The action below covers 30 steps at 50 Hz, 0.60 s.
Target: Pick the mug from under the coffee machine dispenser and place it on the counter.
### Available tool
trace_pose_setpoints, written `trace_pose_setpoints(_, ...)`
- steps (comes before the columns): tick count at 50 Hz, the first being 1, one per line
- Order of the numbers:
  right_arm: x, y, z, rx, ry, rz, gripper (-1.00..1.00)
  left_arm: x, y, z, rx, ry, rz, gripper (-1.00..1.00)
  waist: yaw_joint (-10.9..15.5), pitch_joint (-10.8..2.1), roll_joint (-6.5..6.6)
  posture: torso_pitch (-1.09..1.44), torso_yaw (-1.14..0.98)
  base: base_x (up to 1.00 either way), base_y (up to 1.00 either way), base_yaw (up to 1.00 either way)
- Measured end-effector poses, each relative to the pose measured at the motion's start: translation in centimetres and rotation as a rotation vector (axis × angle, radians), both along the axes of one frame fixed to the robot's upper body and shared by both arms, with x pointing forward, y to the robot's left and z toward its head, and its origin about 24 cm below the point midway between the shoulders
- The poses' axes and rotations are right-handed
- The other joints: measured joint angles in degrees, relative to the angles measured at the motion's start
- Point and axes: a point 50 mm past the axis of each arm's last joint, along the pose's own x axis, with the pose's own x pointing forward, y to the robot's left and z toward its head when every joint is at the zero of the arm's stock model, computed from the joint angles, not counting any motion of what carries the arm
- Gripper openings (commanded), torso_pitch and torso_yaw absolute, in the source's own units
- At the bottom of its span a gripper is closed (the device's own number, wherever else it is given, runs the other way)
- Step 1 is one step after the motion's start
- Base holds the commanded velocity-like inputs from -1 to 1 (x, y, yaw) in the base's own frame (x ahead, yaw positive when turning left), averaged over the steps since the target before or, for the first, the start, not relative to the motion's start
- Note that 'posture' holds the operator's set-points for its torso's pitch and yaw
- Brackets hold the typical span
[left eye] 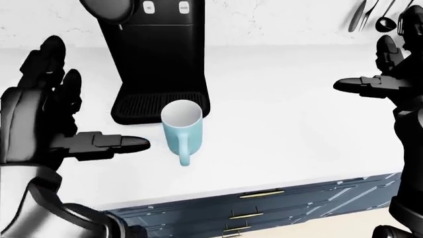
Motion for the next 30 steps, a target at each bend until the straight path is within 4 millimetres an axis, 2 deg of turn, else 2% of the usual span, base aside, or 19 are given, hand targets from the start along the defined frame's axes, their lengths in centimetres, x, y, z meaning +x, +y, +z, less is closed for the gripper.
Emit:
trace_pose_setpoints(18, -0.1, -0.3, 0.3, -0.002, -0.006, -0.009, 1.0, -1.2, 4.2, 6.3, 0.04, -0.14, 0.12, 1.0, -0.5, 0.56, 1.11, 0.0, 0.0, 0.0, 0.0, 0.0)
trace_pose_setpoints(30, -0.1, -0.3, 0.7, -0.004, -0.012, -0.009, 1.0, -1.6, 6.9, 9.3, 0.077, -0.205, 0.208, 1.0, -0.75, 0.8, 1.84, 0.0, 0.0, 0.0, 0.0, 0.0)
